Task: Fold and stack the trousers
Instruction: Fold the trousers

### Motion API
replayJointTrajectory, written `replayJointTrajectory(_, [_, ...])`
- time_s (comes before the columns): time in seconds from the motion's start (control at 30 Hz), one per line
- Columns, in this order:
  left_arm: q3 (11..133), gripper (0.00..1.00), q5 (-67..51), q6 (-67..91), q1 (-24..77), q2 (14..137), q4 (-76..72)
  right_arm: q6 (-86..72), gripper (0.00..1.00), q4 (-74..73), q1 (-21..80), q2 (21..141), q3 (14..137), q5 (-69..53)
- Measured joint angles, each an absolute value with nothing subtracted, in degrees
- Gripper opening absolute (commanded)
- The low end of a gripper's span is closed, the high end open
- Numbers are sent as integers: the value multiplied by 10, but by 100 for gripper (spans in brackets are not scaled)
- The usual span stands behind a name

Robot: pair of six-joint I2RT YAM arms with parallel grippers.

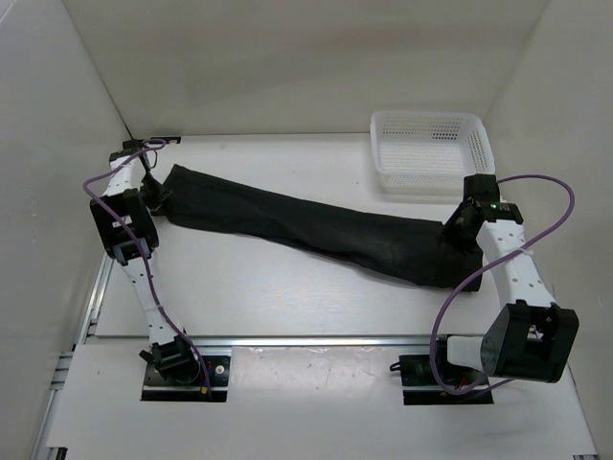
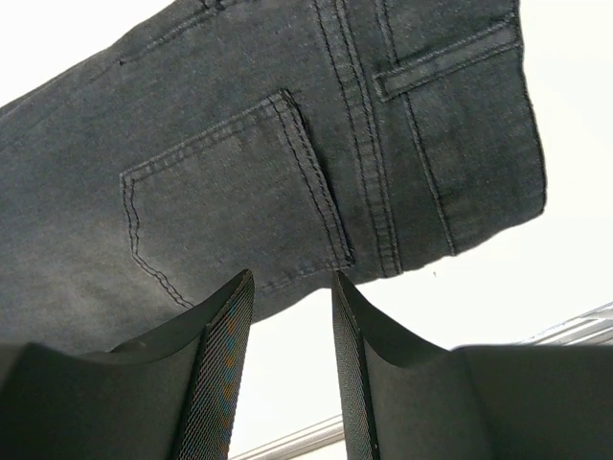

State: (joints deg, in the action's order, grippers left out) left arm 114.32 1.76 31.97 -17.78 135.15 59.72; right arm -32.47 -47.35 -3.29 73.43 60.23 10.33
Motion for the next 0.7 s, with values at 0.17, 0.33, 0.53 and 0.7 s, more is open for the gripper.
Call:
replayJointTrajectory(0.17, [1074, 10, 41, 331, -179, 1312, 567, -319, 44, -492, -33, 714, 601, 102])
replayJointTrajectory(0.33, [893, 10, 60, 346, -213, 1193, 545, -307, 44, -509, -51, 680, 598, 92])
replayJointTrajectory(0.53, [825, 95, 88, 341, -236, 1127, 553, -296, 44, -513, -69, 670, 570, 68])
replayJointTrajectory(0.7, [824, 95, 93, 345, -234, 1116, 548, -294, 44, -513, -69, 670, 565, 48])
